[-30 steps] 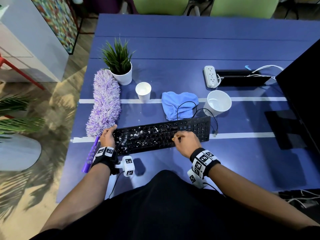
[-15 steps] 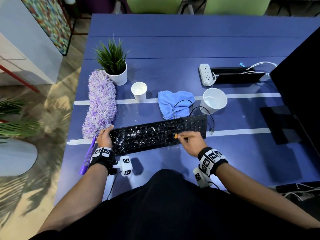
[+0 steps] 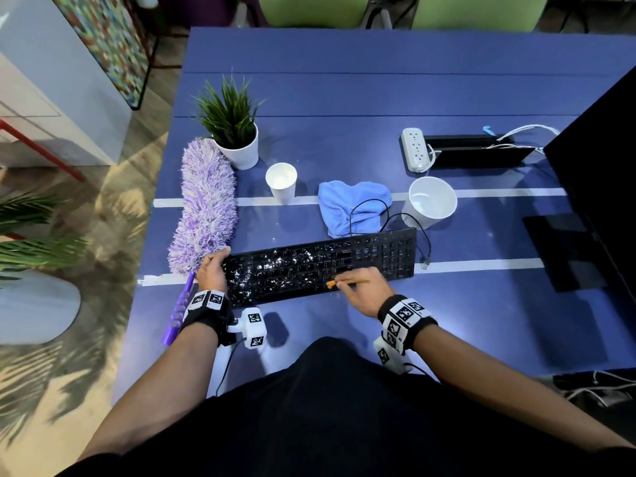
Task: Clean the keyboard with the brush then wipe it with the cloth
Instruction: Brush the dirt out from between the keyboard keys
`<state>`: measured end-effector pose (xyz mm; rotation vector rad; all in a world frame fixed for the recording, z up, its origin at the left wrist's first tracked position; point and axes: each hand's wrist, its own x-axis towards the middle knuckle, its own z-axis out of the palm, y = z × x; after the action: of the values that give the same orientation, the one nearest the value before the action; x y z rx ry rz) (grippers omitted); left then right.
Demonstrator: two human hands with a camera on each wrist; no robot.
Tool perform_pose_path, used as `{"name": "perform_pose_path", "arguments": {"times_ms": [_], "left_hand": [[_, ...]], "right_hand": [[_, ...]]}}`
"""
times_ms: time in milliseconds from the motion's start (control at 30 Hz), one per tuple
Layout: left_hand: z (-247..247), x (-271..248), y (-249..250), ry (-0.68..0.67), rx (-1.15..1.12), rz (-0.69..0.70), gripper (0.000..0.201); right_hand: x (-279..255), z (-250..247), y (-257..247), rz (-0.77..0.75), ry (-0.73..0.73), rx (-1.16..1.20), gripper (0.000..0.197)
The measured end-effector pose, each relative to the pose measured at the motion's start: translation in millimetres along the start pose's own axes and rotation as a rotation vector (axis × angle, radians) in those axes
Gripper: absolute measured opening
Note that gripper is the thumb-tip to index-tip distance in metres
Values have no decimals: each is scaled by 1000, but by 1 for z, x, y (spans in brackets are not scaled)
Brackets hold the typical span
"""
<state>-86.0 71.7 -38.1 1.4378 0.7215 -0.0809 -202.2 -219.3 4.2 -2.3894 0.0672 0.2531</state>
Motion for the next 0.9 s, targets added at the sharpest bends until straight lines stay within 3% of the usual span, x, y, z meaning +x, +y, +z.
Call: {"name": "perform_pose_path", "arguments": {"times_ms": [67,167,333,433,467,567,700,800,900], "left_hand": [[0,3,-2,3,-18,-19,14],[0,3,-1,-1,-33,-24,14],[-1,6,-3,-22,-12,-13,12],[-3,3,-2,-33,-9,-31,15],[-2,2,-2,-35,-15,-25,15],[-3,1,-3,-37,-29,-31,14],[-5,1,-2,-41,-5,-21,8],[-8,4,-5,-34,21,6,7],[-6,0,-2,-66,7,2,4]], "right_hand": [[-1,-6,-1,33,128,-45,17],[-2,-10,-1,-86,256,14,15],[-1,2,2,-50,-49,25,17],[2,6,1,-85,116,57,15],[4,4,0,-55,108,63,14],[7,7,1,48,-97,-6,17],[5,8,-1,-7,83,12,17],[7,6,0,73,-43,-10,17],[7,0,-3,65,82,70,17]]}}
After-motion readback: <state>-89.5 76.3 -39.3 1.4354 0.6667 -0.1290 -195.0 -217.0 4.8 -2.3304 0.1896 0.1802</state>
